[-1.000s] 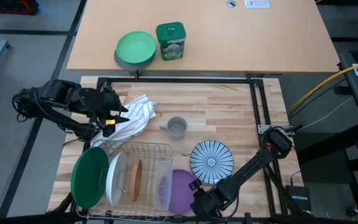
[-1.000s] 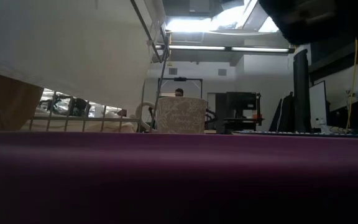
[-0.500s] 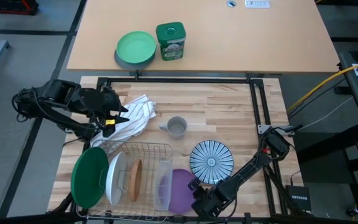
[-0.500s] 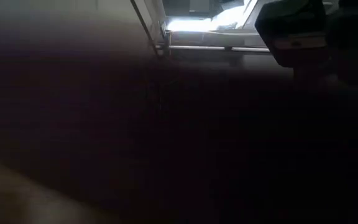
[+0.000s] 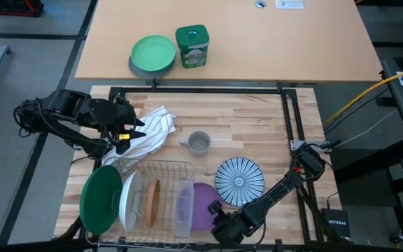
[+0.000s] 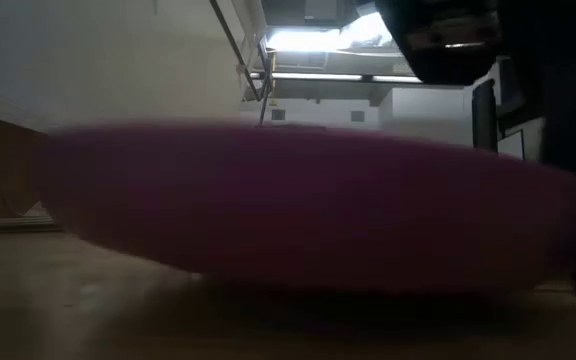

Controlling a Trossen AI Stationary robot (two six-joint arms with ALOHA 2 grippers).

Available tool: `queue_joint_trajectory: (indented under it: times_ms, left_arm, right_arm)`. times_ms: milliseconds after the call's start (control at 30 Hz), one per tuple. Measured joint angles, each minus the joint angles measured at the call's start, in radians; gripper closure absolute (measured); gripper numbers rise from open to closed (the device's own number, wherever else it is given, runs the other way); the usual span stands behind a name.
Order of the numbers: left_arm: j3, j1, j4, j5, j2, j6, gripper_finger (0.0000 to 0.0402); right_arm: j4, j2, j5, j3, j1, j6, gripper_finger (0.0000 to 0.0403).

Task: Sort dishes
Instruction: Put the purple plate into the dish rack

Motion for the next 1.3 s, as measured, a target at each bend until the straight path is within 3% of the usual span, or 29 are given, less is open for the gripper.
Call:
queue_joint_trajectory:
  times_ms: [167,500,933,1300]
  left_arm:
    - [0.000,0.000,0.000,0.000,0.000,-0.007,0.0229]
    - [0.000,0.000,0.000,0.000,0.000,-0.010,0.0229]
    - [0.000,0.000,-0.001,0.000,0.000,-0.006,0.0229]
    - [0.000,0.000,-0.001,0.000,0.000,-0.002,0.0229]
  right_arm:
    - [-0.015,0.001,-0.020,0.009,0.000,0.078,0.0376]
    - [-0.132,0.001,-0.110,0.152,0.001,0.282,0.0387]
    - [-0.371,0.000,-0.323,0.298,0.013,0.485,0.0393]
    - [-0.584,0.001,-0.515,0.544,0.014,0.782,0.0394]
